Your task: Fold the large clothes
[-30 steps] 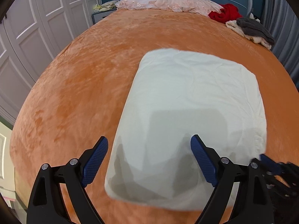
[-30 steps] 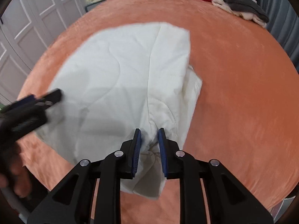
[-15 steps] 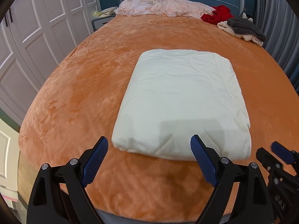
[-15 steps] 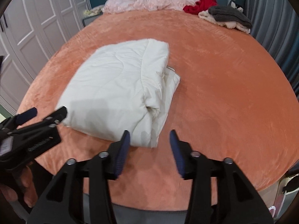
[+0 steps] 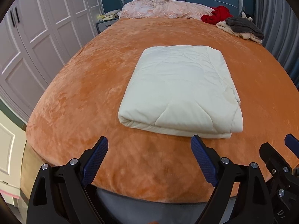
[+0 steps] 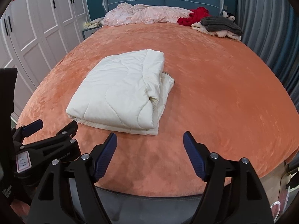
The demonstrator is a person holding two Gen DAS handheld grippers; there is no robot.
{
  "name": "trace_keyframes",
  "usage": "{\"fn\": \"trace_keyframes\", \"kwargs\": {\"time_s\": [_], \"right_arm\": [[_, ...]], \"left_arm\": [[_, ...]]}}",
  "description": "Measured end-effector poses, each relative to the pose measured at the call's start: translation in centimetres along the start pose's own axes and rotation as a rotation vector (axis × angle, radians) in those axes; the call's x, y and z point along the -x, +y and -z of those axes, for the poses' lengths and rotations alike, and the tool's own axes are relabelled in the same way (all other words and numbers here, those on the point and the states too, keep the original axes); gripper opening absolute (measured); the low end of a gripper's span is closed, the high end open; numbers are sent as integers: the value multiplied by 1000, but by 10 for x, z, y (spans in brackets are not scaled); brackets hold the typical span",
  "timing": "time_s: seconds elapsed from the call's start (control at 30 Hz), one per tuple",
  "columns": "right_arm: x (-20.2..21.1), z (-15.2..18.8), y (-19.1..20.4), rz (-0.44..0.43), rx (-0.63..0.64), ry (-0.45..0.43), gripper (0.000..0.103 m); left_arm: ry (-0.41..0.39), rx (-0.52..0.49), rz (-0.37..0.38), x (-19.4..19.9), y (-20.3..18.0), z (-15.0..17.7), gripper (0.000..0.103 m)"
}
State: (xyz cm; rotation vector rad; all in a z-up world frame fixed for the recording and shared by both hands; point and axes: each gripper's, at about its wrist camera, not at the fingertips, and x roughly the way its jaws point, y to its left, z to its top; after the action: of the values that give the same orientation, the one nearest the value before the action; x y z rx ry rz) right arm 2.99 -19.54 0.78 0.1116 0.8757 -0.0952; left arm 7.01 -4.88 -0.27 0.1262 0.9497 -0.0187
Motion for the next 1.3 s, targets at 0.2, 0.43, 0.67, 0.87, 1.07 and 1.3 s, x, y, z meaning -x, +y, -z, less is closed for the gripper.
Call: {"fn": "trace_keyframes", "kwargs": {"time_s": [0.2, 0.43, 0.67, 0.87, 1.07, 1.3], "right_arm": [[14, 12, 7, 4, 17, -27, 74], [32, 26, 8, 3, 9, -52, 74], [42, 35, 7, 7, 5, -75, 74], [48, 41, 12, 8, -1, -94, 74], [49, 43, 14, 9, -3, -99, 74], [50, 47, 16, 11, -10, -94, 74]], "left_arm": [[-13, 1, -12, 12, 0, 16, 87], [-30, 5, -25, 28, 3, 29, 87], [-57, -12, -47, 40, 6, 38, 87], [-72, 3, -51, 46, 12, 44, 87], [-77, 17, -49, 47, 16, 47, 87], [-75, 18, -48, 46, 17, 47, 87]]}}
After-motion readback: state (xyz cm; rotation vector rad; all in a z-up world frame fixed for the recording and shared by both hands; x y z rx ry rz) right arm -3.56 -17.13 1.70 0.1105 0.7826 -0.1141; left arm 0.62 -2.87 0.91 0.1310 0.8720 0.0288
